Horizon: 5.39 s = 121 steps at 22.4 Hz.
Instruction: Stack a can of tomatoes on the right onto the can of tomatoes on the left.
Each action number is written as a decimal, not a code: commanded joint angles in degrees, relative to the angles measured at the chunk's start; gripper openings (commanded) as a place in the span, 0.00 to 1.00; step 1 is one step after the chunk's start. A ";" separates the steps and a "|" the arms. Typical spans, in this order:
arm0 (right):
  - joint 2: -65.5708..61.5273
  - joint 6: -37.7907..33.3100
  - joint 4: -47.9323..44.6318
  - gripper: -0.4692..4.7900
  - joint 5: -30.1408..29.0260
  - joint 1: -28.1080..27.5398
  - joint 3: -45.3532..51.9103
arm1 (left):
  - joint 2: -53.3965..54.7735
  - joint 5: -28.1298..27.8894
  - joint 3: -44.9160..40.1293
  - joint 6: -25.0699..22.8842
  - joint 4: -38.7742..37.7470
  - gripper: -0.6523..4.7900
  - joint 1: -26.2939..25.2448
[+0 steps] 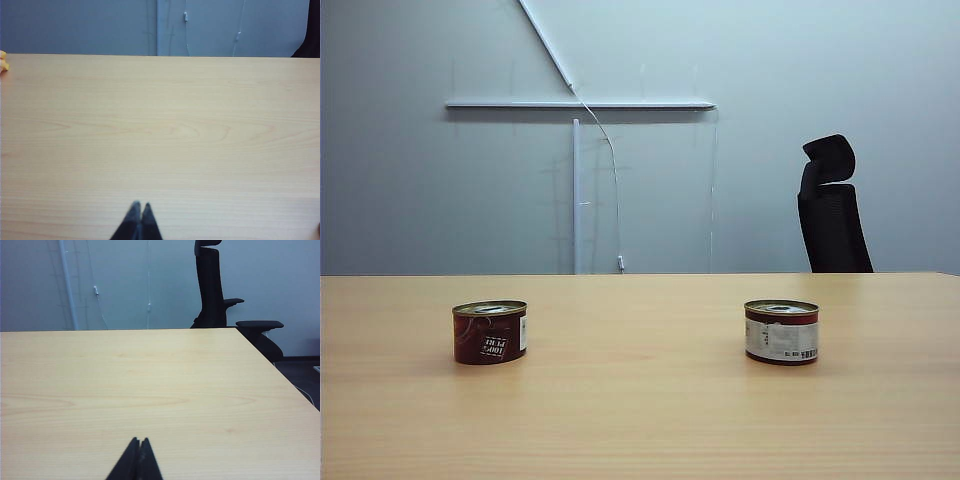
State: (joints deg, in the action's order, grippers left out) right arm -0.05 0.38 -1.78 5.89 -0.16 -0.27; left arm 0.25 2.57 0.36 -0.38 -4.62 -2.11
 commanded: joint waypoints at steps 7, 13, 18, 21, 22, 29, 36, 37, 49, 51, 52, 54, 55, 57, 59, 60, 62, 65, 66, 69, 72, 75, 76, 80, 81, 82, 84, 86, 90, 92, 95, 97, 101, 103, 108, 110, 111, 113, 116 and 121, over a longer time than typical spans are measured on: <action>0.11 -0.24 -1.05 0.09 -0.02 0.00 0.22 | 0.09 0.11 0.15 -0.02 0.42 0.11 -0.07; 0.11 -5.18 -2.23 0.09 -0.98 0.07 0.22 | 2.32 -1.62 0.13 -0.02 0.52 0.11 7.72; 0.11 -13.16 -4.13 0.09 -2.89 0.07 0.20 | 6.69 -1.29 0.15 -0.02 0.44 0.11 18.95; 0.09 -18.18 -5.51 0.09 -3.98 0.09 0.13 | 8.92 -1.29 0.15 -0.02 0.44 0.11 24.72; 0.09 -20.59 -6.32 0.09 -6.23 0.07 0.04 | 10.01 -1.27 0.15 -0.02 0.39 0.11 27.82; -1.44 -22.64 -2.60 0.09 -17.09 1.05 -3.87 | 11.69 -1.27 0.13 -0.02 0.42 0.11 37.07; -14.32 -14.78 -1.07 0.09 -17.53 5.95 -10.08 | 12.15 -1.27 0.13 -0.02 0.44 0.11 41.13; -17.70 -13.22 -1.09 0.10 -17.68 7.34 -11.08 | 12.15 -1.27 0.13 -0.02 0.42 0.11 41.38; -66.07 1.16 -13.68 1.00 -16.92 24.28 -21.51 | 12.11 -1.27 0.13 -0.02 0.44 0.11 41.86; -71.17 1.16 -13.73 1.00 -15.67 24.28 -23.87 | 12.13 -1.27 0.13 -0.02 0.42 0.11 41.86; -72.70 1.18 -13.75 1.00 -15.43 24.28 -24.61 | 12.11 -1.27 0.13 -0.02 0.42 0.11 41.86; -75.43 1.25 -14.19 1.00 -14.80 24.28 -25.92 | 12.13 -1.27 0.13 -0.02 0.42 0.11 41.86; -77.26 1.42 -15.19 1.00 -14.43 24.28 -26.62 | 12.13 -1.27 0.13 -0.02 0.42 0.11 41.86; -79.89 1.70 -15.72 1.00 -14.36 24.28 -27.58 | 12.11 -1.27 0.13 -0.02 0.42 0.11 41.86; -81.33 1.81 -16.20 1.00 -14.36 24.28 -27.89 | 12.11 -1.27 0.13 -0.02 0.42 0.11 41.86; -81.83 1.81 -16.50 1.00 -14.34 24.28 -27.87 | 12.11 -1.27 0.13 -0.02 0.44 0.11 41.86; -82.64 1.81 -16.79 1.00 -14.34 24.28 -27.89 | 12.11 -1.27 0.13 -0.02 0.44 0.11 41.86; -83.38 1.79 -16.96 1.00 -13.62 24.28 -27.87 | 12.11 -1.27 0.13 -0.02 0.44 0.11 41.86; -83.43 1.81 -16.87 1.00 -13.33 24.28 -27.87 | 12.11 -1.27 0.13 -0.02 0.44 0.11 41.86; -83.47 1.79 -16.90 1.00 -13.40 24.28 -27.87 | 12.11 -1.27 0.13 -0.02 0.42 0.11 41.86; -83.45 1.77 -16.92 1.00 -13.46 24.28 -27.87 | 12.11 -1.27 0.13 -0.02 0.42 0.11 41.86; -83.45 1.53 -16.90 0.57 -13.70 24.28 -27.87 | 12.11 -1.27 0.13 -0.02 0.44 0.11 41.83; -83.45 1.53 -16.92 0.52 -13.70 24.28 -27.87 | 12.11 -1.27 0.13 -0.02 0.44 0.11 41.83; -83.45 1.51 -16.94 0.35 -13.73 24.28 -27.98 | 12.11 -1.27 0.13 -0.02 0.44 0.11 41.81; -83.45 1.29 -16.96 0.33 -13.73 24.28 -28.33 | 12.09 -1.27 0.13 -0.02 0.44 0.11 41.75; -83.43 1.16 -16.96 0.31 -14.08 24.28 -28.70 | 12.09 -1.27 0.15 -0.02 0.44 0.11 41.68; -83.43 1.14 -16.96 0.29 -17.25 24.33 -30.12 | 12.09 -1.27 0.15 -0.02 0.44 0.11 41.57; -83.45 1.11 -16.94 0.28 -21.49 25.40 -33.46 | 12.07 -1.03 0.15 -0.02 0.42 0.11 40.30; -84.15 1.18 -16.92 0.28 -21.22 31.21 -40.48 | 12.07 -1.07 0.15 -0.02 0.44 0.11 33.51; -85.77 1.20 -16.92 0.28 -21.22 33.73 -43.63 | 11.74 -1.42 0.15 -0.02 0.39 0.11 30.27; -89.64 1.77 -16.85 0.28 -21.24 37.16 -48.46 | 10.62 -1.42 0.15 -0.02 0.42 0.11 26.88; -94.27 1.86 -16.06 0.29 -21.27 39.95 -53.48 | 9.57 -1.40 0.15 -0.02 0.44 0.11 24.96; -101.26 4.66 -10.49 0.29 -21.22 43.10 -61.44 | 8.46 -1.33 0.15 -0.02 0.44 0.11 24.65; -103.71 5.18 -7.78 0.29 -21.16 44.09 -64.24 | 8.11 -1.27 0.15 -0.02 0.46 0.11 24.65; -106.55 7.45 -5.16 0.29 -19.12 46.38 -67.12 | 7.78 -1.27 0.15 -0.02 0.44 0.11 24.65; -106.55 7.61 -4.44 0.29 -17.88 46.95 -67.12 | 7.78 -1.27 0.15 -0.02 0.42 0.11 24.65; -106.55 7.63 -4.39 0.29 -17.75 46.99 -67.12 | 7.78 -1.27 0.15 -0.02 0.42 0.11 24.65; -106.95 8.46 -4.48 0.29 -17.49 47.08 -67.12 | 7.78 -1.27 0.15 -0.02 0.42 0.11 24.65; -107.62 9.09 -4.44 0.29 -16.17 47.04 -67.12 | 7.80 -1.27 0.15 -0.02 0.42 0.11 24.65; -108.10 9.11 -4.04 0.29 -16.04 47.12 -67.12 | 7.78 -1.27 0.15 -0.02 0.42 0.11 24.65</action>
State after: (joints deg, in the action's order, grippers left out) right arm -108.66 9.34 -4.34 -10.11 46.74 -66.94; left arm 8.01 1.06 0.30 -0.40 -4.97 22.52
